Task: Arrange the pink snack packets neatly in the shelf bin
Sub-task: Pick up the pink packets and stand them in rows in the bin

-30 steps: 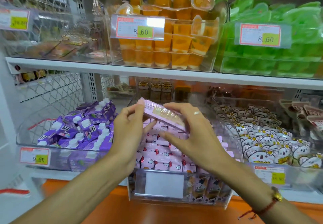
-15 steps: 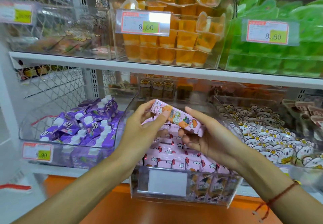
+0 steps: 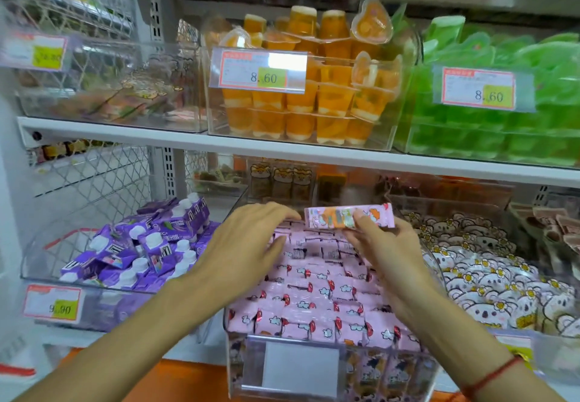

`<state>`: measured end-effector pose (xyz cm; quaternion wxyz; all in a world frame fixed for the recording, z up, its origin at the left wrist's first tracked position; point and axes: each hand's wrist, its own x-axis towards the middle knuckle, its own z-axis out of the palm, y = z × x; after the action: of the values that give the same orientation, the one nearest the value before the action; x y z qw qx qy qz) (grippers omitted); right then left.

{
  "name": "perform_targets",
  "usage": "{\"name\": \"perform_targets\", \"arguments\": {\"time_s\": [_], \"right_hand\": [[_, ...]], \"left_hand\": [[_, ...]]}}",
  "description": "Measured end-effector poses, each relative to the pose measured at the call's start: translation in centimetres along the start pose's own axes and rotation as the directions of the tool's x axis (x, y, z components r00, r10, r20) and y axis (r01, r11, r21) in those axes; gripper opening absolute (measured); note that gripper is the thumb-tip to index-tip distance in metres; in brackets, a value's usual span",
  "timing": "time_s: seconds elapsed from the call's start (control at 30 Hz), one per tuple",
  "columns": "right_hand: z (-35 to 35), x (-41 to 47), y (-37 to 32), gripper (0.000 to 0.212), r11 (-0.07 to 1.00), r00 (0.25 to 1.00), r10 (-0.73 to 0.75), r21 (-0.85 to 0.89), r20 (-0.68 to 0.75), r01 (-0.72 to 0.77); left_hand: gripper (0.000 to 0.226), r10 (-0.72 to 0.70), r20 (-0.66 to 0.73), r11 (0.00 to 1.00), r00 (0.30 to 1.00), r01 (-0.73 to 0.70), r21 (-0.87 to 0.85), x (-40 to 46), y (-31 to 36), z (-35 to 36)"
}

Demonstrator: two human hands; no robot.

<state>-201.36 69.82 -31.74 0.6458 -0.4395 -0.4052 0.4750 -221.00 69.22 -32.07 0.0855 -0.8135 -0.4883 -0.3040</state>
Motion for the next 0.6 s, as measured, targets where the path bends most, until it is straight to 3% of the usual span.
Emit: {"name": "perform_targets", "arguments": {"time_s": [0.07,0.13,0.2,0.3,0.5,0.6], "right_hand": [[0.1,0.9,1.2,0.038,0.993,1.0,-0.016,-0.113,-0.016,0.014],[0.3,1.6,2.0,0.035,0.966,0.997,-0.072,-0.249,0.002,0.07],[0.6,2.0,2.4,0.028,0.877,0.98,-0.181,-0.439,0.08,0.198],[0.9,2.5,2.5,0.025,0.723,0.924,-0.225,-0.583,0.309,0.371],[2.4,4.2,1.4,0.026,0.471,0.81,-0.138,-0.682,0.57,0.56],[2.9,4.6,2.2,0.023,0.34,0.752,0.081,-0.728,0.654,0.596]], "left_hand": [[0.035,0.022,0.084,0.996,0.996,-0.029,0.081,0.8,-0.4,0.4],[0.03,-0.024,0.074,0.998,0.997,0.02,0.053,0.8,-0.9,1.0],[0.025,-0.114,-0.071,0.99,0.991,0.108,-0.085,-0.3,-1.1,1.7],[0.034,-0.356,-0.229,0.871,0.906,0.234,-0.431,-2.7,-1.1,2.7],[0.048,-0.448,-0.123,0.739,0.885,0.29,-0.608,-5.2,-2.0,2.8],[0.041,-0.532,-0.032,0.642,0.846,0.378,-0.668,-5.9,-2.6,2.8]]}}
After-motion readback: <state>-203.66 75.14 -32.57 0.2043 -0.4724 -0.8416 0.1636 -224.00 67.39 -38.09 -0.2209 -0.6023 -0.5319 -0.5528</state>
